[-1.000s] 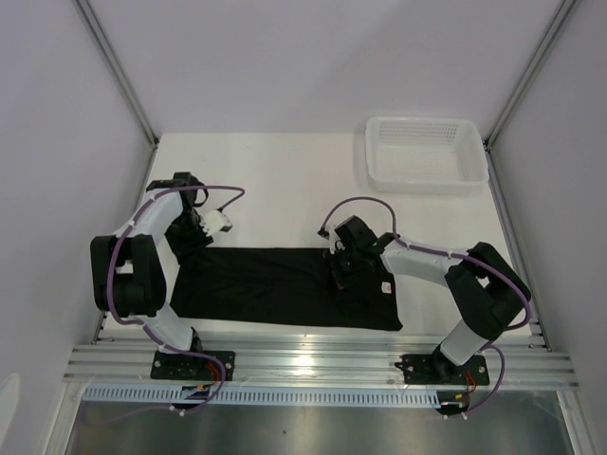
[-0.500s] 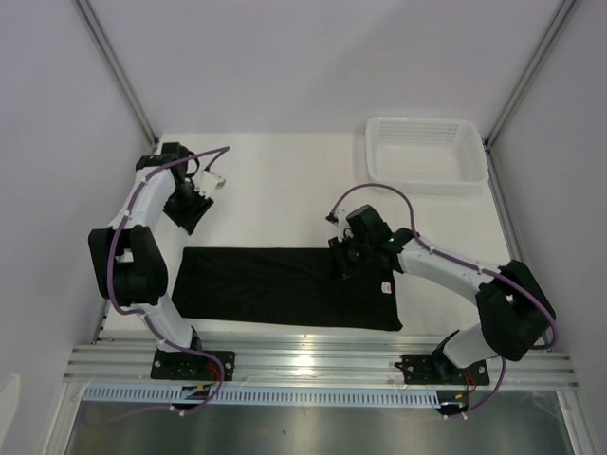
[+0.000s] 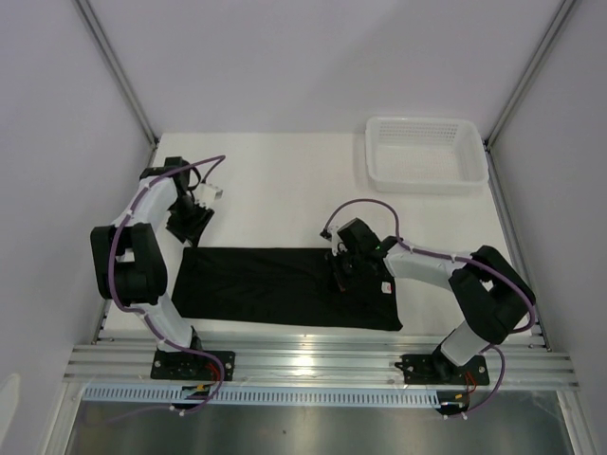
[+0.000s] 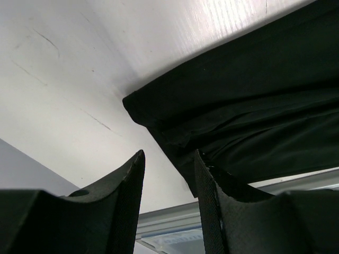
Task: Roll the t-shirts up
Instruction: Fold the tshirt
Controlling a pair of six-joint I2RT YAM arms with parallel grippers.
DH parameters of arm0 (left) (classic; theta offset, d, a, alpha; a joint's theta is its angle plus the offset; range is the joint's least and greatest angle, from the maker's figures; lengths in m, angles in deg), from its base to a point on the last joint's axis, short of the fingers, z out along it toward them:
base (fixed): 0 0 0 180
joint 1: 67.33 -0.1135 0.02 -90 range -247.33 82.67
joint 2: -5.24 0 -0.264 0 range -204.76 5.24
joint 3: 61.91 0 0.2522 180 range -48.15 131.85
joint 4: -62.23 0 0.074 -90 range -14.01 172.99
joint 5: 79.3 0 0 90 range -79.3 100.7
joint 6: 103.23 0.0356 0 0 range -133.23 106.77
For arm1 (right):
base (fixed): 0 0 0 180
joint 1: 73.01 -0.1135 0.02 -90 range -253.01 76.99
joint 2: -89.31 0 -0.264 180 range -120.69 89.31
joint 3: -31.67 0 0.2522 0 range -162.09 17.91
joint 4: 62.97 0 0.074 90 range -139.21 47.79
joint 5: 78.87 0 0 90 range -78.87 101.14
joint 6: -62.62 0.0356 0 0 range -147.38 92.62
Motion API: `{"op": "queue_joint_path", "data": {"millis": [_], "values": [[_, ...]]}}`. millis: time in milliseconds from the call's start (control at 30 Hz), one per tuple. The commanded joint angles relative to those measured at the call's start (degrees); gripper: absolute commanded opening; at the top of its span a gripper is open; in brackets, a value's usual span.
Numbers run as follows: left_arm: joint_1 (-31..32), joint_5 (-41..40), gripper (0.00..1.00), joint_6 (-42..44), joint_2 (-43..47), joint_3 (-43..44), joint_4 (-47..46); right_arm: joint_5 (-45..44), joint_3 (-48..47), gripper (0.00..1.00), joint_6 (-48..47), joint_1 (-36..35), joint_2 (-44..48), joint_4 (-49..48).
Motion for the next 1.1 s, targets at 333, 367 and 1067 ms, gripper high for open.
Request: {"op": "queue_joint_path", "data": {"millis": [333,367,1067], "values": [[-0.8,-1.6,0.46,-1.1,1.5,-0.9,-1.4,6.4,-0.3,0.0,-3.2,-3.0,-1.6,1.2],[-1.0,-0.9,0.46,-1.3,1.7,-0.5,-0.9,6.5,-0.7,0.0,-3.4,-3.6,-3.2,0.9],[-2.1,-1.8,0.42,-15.1,-6.9,3.1,2.7,-7.4,-1.7,0.0,1.3,-6.4,7.3,1.5]]}}
